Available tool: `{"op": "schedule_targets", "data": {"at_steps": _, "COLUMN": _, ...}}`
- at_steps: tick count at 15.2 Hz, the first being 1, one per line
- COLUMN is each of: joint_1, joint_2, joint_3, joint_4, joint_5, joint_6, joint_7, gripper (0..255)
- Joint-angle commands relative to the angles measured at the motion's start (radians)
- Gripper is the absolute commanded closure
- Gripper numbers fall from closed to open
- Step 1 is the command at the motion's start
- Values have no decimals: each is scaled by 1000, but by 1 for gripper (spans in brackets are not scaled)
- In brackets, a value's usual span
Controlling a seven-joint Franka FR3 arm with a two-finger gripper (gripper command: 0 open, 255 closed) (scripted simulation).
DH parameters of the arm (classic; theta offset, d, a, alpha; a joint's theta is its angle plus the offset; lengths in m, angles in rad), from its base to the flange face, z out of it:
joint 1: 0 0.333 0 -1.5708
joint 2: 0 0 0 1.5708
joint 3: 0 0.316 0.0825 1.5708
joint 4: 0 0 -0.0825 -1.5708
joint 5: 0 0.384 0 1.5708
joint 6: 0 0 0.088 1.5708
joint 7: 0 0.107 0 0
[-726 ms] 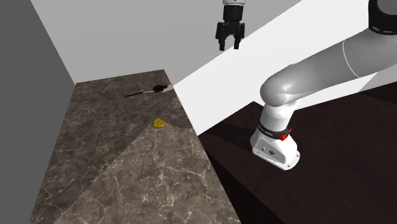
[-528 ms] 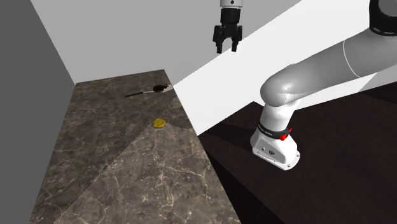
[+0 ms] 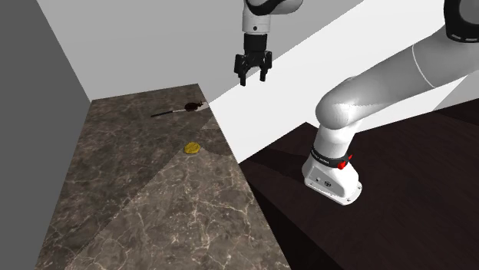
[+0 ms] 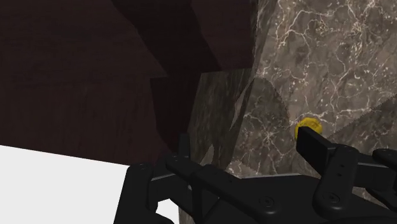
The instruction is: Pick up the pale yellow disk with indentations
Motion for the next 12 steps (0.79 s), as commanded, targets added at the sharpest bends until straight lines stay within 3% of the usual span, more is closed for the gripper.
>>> {"op": "schedule_targets", "data": {"at_steps": 1, "joint_1": 12, "joint_2": 45, "joint_3": 48, "joint_4": -15, "joint_5": 22, "joint_6": 77, "joint_7": 43, "gripper": 0}}
{"op": "schedule_targets", "data": {"at_steps": 7, "joint_1": 37, "joint_2": 204, "joint_3": 198, "joint_4": -19, "joint_5": 61, "joint_6": 286, "joint_7": 185, "gripper": 0}}
{"op": "schedule_targets", "data": {"at_steps": 12, "joint_1": 26, "joint_2": 386, "joint_3": 326, "joint_4": 24, "joint_5": 28, "joint_6": 456, "joint_7": 330, "gripper": 0}}
